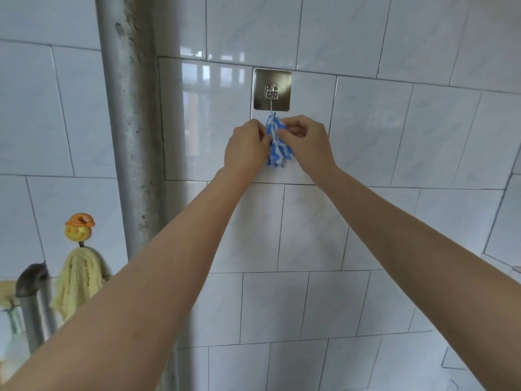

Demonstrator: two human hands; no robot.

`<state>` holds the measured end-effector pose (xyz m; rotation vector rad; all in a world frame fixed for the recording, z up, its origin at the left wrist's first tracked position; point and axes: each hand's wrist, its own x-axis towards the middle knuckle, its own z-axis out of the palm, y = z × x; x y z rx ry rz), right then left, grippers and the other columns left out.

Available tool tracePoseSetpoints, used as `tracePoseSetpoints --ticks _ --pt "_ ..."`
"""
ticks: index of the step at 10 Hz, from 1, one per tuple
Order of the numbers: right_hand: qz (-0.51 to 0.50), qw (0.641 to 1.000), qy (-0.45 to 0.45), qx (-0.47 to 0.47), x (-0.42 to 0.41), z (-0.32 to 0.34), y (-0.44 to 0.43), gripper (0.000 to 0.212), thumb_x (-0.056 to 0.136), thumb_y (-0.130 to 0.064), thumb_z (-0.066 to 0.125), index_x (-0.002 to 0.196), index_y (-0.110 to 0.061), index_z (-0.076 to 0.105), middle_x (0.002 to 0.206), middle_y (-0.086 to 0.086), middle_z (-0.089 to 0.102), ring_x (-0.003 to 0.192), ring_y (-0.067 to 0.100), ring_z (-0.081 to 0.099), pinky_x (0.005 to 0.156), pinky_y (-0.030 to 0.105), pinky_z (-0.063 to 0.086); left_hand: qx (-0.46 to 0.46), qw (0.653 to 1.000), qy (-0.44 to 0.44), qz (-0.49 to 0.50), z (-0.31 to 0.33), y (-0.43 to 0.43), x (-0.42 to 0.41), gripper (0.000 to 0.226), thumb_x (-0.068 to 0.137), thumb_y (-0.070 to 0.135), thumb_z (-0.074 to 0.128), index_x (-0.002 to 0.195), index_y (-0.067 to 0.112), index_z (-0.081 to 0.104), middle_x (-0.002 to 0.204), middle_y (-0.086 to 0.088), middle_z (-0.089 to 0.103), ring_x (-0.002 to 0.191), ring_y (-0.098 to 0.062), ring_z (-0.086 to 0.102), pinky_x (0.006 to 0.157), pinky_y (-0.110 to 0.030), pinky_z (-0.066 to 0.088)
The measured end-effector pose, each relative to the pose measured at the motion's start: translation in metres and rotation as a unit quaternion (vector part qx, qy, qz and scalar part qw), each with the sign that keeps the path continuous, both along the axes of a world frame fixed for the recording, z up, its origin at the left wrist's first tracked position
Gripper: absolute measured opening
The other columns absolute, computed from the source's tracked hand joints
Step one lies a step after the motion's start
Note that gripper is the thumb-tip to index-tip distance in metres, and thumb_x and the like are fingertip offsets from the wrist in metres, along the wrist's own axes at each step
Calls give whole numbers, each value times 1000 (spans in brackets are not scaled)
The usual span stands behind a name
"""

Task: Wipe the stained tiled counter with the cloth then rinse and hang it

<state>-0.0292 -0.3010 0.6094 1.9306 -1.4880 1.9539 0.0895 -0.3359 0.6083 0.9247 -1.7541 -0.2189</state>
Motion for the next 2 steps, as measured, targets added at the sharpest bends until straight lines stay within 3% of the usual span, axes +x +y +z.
tracePoseSetpoints --ticks 1,2 --pt "20 1000 9 18 2 -6 8 23 89 -11 59 112 -9 63 93 0 67 79 5 62 68 7 47 24 999 16 -19 -2 7 4 14 88 18 51 96 10 58 94 -9 66 85 -26 62 74 -35 51" --pt "7 1000 -9 9 0 -12 18 26 89 -14 59 115 -15 62 98 0 67 85 8 61 72 8 45 -22 999 0 32 -6 13 15 19 89 20 49 103 11 57 98 -10 65 88 -28 61 77 -40 50"
